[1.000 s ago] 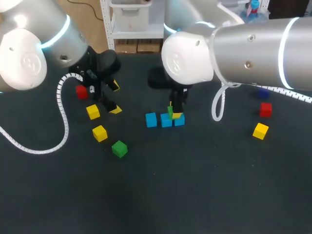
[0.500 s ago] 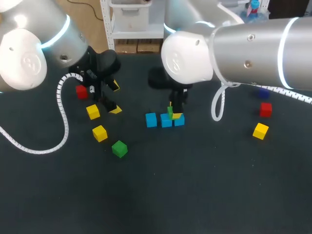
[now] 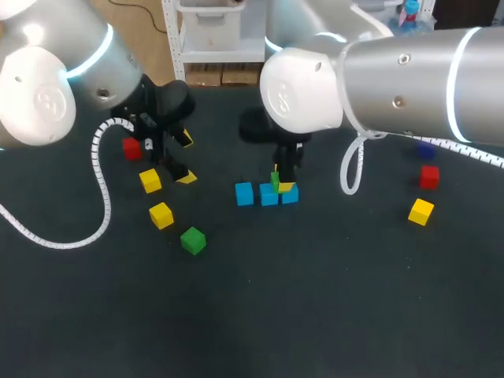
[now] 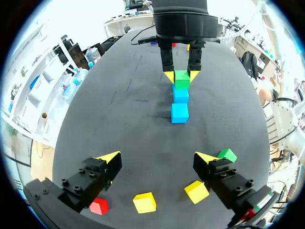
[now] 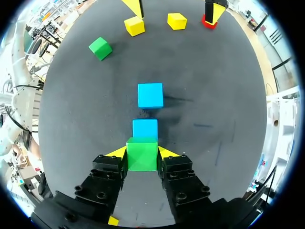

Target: Place the blue cubes, place green cubes on the blue cubes, place the yellow cubes on the green cubes, then place the red cubes on the yellow cubes, and place purple cube on the red cubes.

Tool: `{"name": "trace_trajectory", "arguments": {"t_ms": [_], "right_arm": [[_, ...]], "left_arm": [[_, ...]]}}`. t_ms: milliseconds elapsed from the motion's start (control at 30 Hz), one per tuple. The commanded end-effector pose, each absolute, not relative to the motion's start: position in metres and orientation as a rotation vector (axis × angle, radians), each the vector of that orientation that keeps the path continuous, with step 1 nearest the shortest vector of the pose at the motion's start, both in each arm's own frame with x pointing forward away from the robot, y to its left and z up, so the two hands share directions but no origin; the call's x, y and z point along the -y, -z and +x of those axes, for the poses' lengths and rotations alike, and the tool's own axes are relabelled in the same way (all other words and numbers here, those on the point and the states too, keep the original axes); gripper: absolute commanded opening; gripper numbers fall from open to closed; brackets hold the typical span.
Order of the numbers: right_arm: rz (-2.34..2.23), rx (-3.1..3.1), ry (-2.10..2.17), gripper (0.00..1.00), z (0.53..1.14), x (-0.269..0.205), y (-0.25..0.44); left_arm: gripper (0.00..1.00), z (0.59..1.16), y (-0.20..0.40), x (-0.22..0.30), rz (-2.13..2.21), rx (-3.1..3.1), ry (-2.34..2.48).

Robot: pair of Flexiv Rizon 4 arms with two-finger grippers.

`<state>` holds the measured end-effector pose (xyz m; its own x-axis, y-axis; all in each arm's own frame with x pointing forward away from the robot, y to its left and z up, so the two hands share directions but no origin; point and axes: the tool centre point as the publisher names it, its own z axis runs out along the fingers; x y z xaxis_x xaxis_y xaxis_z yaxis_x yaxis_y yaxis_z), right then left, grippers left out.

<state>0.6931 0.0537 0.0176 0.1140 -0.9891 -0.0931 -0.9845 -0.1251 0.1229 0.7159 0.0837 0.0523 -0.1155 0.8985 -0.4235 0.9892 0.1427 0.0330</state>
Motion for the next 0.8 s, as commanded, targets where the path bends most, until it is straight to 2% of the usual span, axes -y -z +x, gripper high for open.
{"name": "trace_trajectory", "arguments": {"t_ms": [33,800], "right_arm": [[2.324,2.057,0.24,0.0,0.6927,-0.0543,-0.0131],[2.323,2.063,0.234,0.0,0.6927,-0.0512,-0.0157]], "left_arm": [[1.0,0.7158,-0.0518,-0.0849,1.82,-2.078,0.372],[1.0,0.7158,-0.0518,-0.0849,1.82,-2.078,0.372]]}}
